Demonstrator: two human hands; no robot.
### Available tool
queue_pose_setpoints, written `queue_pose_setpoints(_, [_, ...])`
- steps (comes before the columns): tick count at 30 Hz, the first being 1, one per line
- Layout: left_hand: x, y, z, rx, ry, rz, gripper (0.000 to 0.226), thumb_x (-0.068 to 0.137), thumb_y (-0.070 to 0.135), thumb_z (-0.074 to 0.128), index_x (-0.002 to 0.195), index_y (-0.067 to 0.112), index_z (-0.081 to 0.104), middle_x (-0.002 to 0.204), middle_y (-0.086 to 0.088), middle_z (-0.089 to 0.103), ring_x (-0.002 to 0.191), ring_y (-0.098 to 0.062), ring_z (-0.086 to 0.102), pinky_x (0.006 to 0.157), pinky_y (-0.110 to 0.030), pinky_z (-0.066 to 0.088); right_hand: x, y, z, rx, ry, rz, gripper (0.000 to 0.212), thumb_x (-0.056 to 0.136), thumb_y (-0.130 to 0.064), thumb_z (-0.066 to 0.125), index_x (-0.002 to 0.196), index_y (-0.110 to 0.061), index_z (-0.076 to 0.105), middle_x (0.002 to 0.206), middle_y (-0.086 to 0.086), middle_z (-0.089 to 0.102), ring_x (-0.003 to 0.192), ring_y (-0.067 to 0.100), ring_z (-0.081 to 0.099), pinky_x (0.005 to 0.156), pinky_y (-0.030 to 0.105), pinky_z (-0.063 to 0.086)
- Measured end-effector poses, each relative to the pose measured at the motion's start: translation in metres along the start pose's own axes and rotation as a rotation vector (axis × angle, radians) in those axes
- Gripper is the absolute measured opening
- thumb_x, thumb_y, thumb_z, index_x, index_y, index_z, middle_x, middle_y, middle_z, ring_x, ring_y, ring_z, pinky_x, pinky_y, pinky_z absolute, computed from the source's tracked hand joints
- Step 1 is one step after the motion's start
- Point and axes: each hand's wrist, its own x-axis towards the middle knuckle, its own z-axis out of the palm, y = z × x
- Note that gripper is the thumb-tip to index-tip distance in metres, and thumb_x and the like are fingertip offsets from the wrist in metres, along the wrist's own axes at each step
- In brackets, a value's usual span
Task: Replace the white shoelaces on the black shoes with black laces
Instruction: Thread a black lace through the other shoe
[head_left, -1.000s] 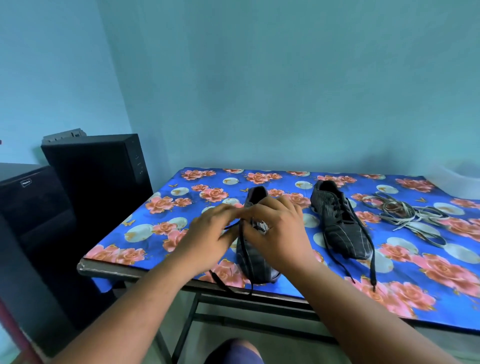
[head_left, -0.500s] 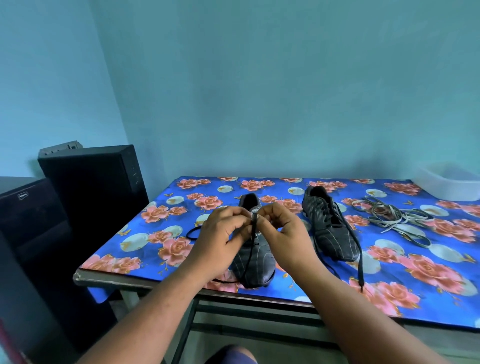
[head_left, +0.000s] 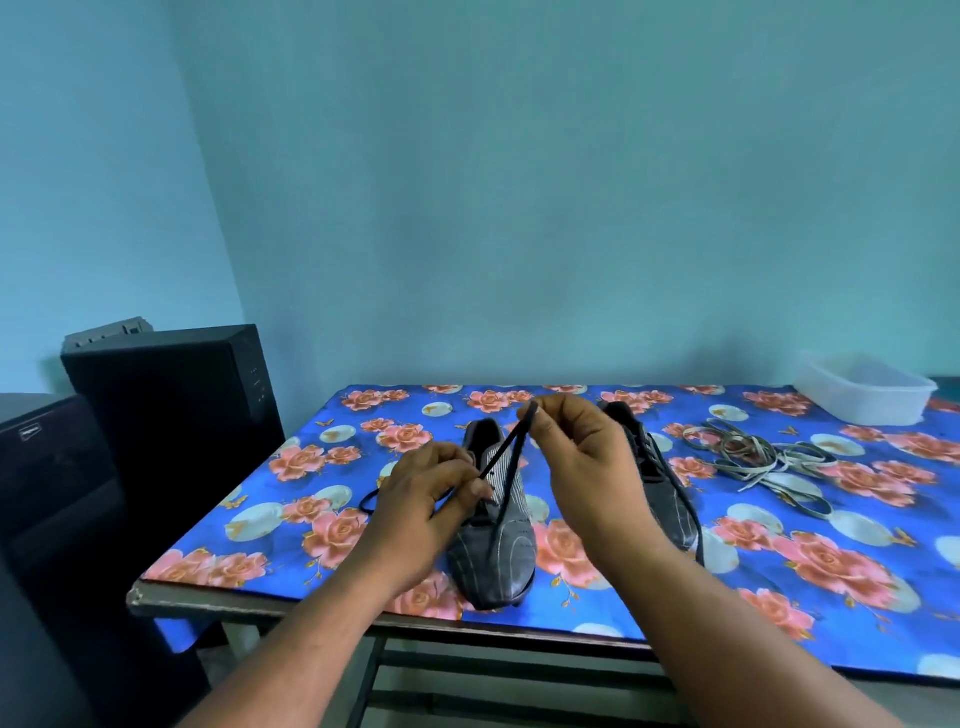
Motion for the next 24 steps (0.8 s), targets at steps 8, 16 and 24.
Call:
queue_pose_setpoints(8, [0.001,0.004,-0.004,-0.004,-0.057,-0.084,0.032,0.091,0.060,0.050,0.093,0.037,0.071,0.116,0.022,0.053,0.123,-0.002,0.045,0.106,-0.043,0.038,0.035,-0.051,-0.036,-0.003,0.140,0.002,0.019,0.100,-0.025,0.062,0.086,-0.020,0.074,0.061,-0.018,0.060,0.054,-0.001,0.050,0.054,0.009,0.039])
queue_pose_setpoints(16, [0.003,0.012,-0.002,0.065,-0.088,-0.066,0.012,0.098,0.038,0.063,0.090,0.035,0.072,0.119,0.032,0.045,0.122,0.008,0.039,0.100,-0.016,0.029,0.067,-0.095,-0.080,0.046,0.291,-0.059,0.019,0.095,-0.029,0.068,0.080,-0.018,0.074,0.070,-0.008,0.056,0.070,0.013,0.047,0.069,0.031,0.040])
queue_pose_setpoints(24, [0.005,0.032,-0.008,0.079,-0.165,-0.053,0.042,0.090,0.070,0.049,0.103,0.040,0.075,0.122,0.037,0.053,0.122,0.021,0.035,0.100,-0.013,0.020,0.052,-0.083,-0.085,0.052,0.240,0.006,0.021,0.092,-0.019,0.068,0.071,-0.024,0.072,0.067,-0.007,0.055,0.064,0.013,0.045,0.064,0.031,0.038])
